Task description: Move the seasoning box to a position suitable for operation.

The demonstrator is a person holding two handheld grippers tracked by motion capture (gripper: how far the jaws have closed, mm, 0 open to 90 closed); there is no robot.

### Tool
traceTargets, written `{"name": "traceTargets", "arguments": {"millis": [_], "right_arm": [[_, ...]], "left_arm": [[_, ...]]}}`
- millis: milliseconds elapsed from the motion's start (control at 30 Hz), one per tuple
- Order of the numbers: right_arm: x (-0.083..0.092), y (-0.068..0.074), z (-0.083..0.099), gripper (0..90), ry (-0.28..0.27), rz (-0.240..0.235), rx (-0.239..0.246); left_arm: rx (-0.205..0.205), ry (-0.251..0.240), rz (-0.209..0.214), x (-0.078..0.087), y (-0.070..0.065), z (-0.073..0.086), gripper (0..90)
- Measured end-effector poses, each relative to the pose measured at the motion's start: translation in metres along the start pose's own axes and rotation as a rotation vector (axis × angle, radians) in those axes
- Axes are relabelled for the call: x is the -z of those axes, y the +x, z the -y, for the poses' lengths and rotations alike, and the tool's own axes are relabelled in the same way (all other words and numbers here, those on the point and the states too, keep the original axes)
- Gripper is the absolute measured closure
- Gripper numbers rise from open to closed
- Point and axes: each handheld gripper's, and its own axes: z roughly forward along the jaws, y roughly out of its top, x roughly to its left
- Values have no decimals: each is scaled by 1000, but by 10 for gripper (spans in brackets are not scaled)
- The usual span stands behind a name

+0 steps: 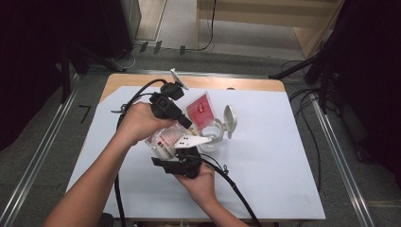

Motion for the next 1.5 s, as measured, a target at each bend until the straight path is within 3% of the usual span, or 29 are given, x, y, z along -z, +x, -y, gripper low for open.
{"name": "traceTargets", "arguments": {"millis": [167,333,500,600,733,833,1033,1100,1233,1400,1500], "right_arm": [[2,-3,3,612,-7,-10,-13],[8,-10,5,616,-41,-34,-50],[11,-11,5,616,-68,-70,-79],[10,-7,3,611,-71,-84,-79],[5,3,-2,583,-25,-39,-7],[6,7,-6,585,-35,-31,14],[1,5,-13,582,-20,-49,-29],[-2,3,-12,579,-15,-60,-53],[-2,3,-13,560,-15,-60,-44],[-2,4,-15,543,-16,-67,-79],[0,3,-16,561,-19,-66,-76]], "left_arm": [[-8,-13,26,1,2,3,787],[-49,-70,17,9,0,9,723],[-60,-112,13,19,1,13,795],[-71,-100,-5,21,-1,14,848],[-59,-92,-29,22,-10,13,890],[-41,-88,-33,28,-11,13,900],[3,-88,-55,29,-6,13,900],[21,-85,-41,27,-4,12,900],[37,-83,-32,27,-3,11,896],[47,-77,-34,26,-7,6,891],[35,-61,-30,26,-9,2,887]]}}
